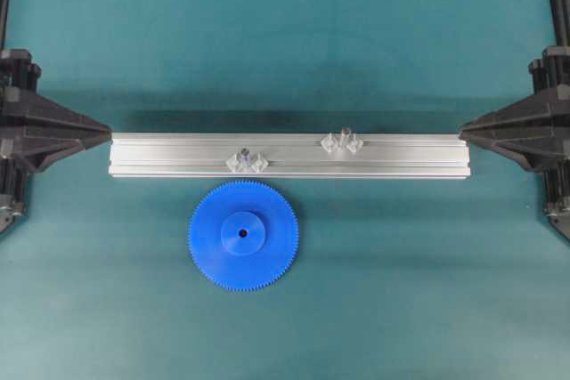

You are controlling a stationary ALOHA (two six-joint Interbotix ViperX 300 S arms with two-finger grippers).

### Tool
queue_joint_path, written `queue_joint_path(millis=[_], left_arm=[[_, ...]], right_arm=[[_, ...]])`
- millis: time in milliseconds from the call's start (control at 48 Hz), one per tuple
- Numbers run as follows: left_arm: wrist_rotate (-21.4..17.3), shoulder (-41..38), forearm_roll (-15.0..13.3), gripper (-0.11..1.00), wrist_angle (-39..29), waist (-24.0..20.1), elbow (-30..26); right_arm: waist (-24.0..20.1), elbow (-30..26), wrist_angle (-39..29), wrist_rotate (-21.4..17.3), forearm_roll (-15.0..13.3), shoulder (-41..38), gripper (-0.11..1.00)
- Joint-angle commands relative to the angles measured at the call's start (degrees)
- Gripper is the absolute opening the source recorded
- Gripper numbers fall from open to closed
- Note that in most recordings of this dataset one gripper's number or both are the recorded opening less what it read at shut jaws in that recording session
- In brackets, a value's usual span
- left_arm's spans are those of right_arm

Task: Insert the large gear onto the shaft.
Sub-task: 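Move the left gripper over the blue gear's hub and descend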

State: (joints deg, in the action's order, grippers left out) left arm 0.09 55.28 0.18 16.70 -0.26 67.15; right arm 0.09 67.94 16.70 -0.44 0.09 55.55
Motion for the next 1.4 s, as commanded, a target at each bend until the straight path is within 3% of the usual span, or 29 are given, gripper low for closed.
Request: queue_joint_path(millis=[0,63,125,229,417,896,1001,1251,1313,1376], left_arm=[[1.7,-4.5,0.6,0.11,-2.5,0.1,-3.7],[2.8,-7.3,0.6,0.06,-5.4,0.2,-6.0],[3.4,-10.4,0.6,0.0,-7.5,0.4,-8.3],[3.3,-15.1,0.8,-0.01,-11.1,1.4,-11.3],[3.3,-24.3,0.8,-0.01,-16.9,3.4,-14.8],[3.3,-40.7,0.9,0.01,-22.8,6.6,-25.6],[3.5,-42.7,0.9,0.15,-25.2,7.5,-27.1],[4.1,-47.4,0.9,0.84,-26.6,7.9,-29.4],[4.0,-48.7,0.9,0.92,-27.6,7.9,-30.3],[3.9,-50.1,0.9,0.91,-28.8,7.9,-31.3]], right_arm=[[0.4,-0.6,0.0,0.1,0.2,-0.6,0.16],[0.8,-0.7,-1.9,-0.3,1.4,-0.6,0.18],[0.9,-1.6,-6.0,-0.6,1.9,-0.7,0.1],[1.5,-2.8,-12.7,-0.7,1.9,-0.7,0.05],[3.3,-3.3,-20.2,-1.8,1.9,-0.5,0.06],[6.2,-2.7,-25.9,-1.5,1.1,-3.7,0.09],[6.2,-2.1,-27.2,-1.4,1.1,-3.5,0.09],[6.1,0.2,-29.7,-1.5,1.1,0.2,0.09],[6.1,0.8,-31.0,-1.6,1.1,1.7,0.09],[6.2,1.2,-32.7,-1.6,1.1,3.3,0.09]])
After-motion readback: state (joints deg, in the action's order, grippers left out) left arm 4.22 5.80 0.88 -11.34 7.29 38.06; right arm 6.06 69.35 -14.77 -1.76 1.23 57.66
